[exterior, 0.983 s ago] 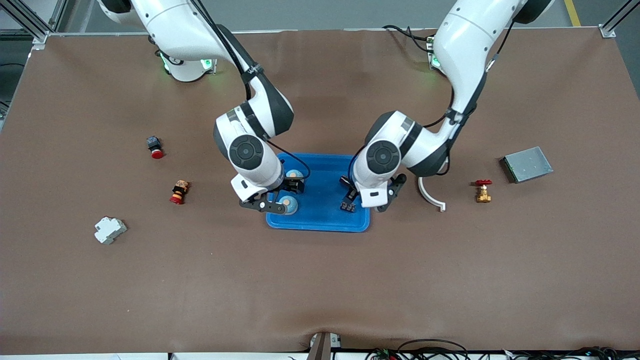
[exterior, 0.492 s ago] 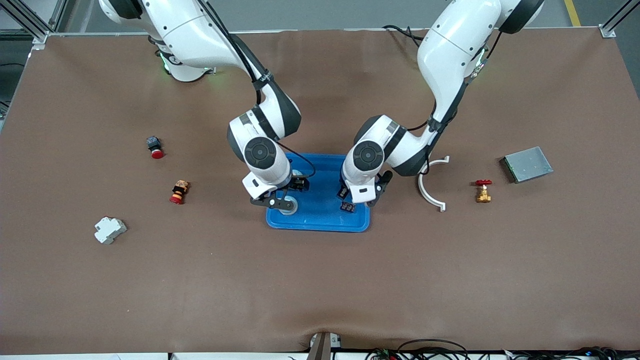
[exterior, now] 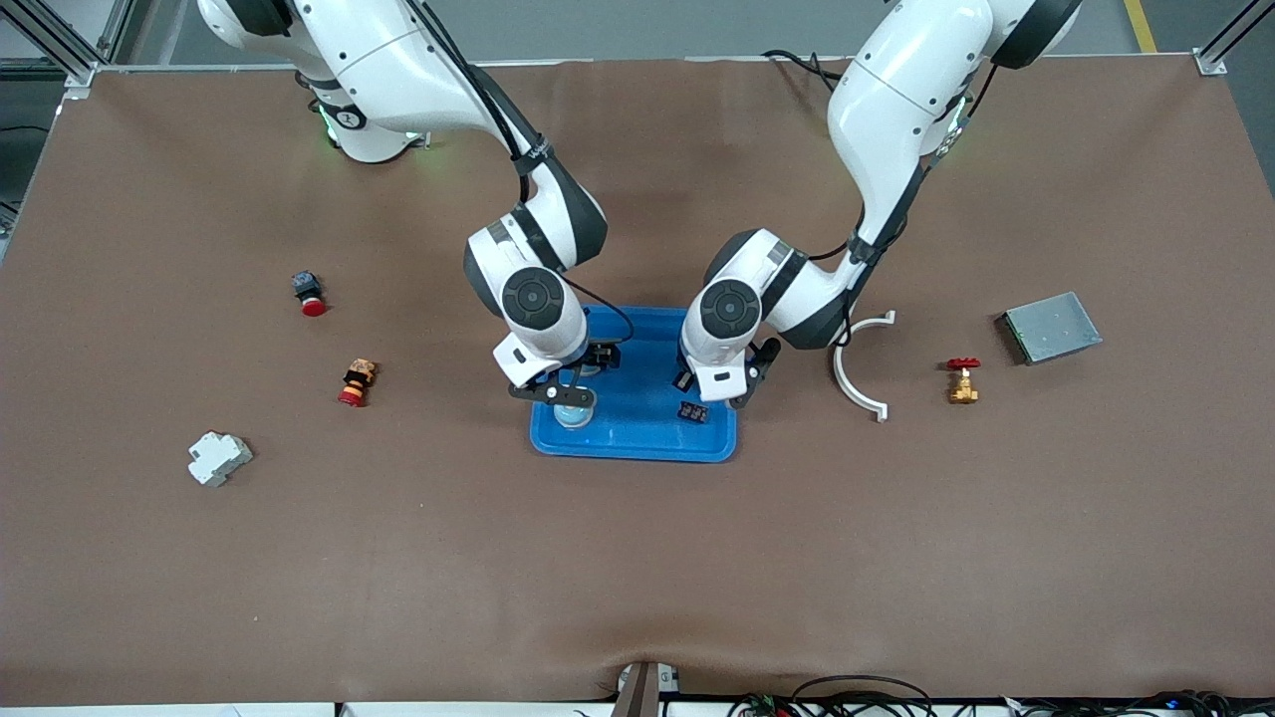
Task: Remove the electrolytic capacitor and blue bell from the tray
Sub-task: 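Grasp the bell with the right gripper while the left gripper lifts a capacitor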
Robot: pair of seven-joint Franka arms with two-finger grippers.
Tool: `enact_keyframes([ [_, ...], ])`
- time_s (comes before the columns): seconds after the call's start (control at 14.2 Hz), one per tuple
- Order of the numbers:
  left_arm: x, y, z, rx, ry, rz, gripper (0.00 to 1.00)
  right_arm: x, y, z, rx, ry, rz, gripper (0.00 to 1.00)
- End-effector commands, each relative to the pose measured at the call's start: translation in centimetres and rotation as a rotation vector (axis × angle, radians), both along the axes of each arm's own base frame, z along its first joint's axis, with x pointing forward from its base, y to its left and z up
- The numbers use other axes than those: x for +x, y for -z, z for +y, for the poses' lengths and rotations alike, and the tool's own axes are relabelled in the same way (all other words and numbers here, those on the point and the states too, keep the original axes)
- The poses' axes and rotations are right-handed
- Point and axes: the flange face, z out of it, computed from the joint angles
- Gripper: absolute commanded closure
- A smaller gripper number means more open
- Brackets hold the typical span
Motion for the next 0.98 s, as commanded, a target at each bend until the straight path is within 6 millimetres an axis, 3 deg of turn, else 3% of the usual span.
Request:
enact_keyframes([
  [0.0, 0.6, -1.3, 0.3, 0.010, -0.019, -0.035, 1.00, -0.9, 0.6, 0.1, 0.008, -0.001, -0.007, 0.00],
  [0.14, 1.2, -3.8, 0.8, 0.011, -0.026, -0.047, 1.00, -1.3, 1.3, 0.4, 0.005, -0.008, -0.007, 0.00],
  [0.35, 3.0, -9.5, 4.5, 0.054, -0.028, -0.025, 1.00, -1.7, 1.9, 0.9, 0.005, -0.017, -0.012, 0.00],
  [0.56, 3.9, -13.1, 7.7, 0.094, -0.054, -0.008, 1.00, -1.9, 2.7, 0.8, 0.002, -0.017, -0.013, 0.00],
  [0.91, 5.3, -15.8, 18.8, 0.146, 0.000, 0.040, 1.00, -2.0, 3.5, 0.9, 0.001, -0.017, -0.016, 0.00],
])
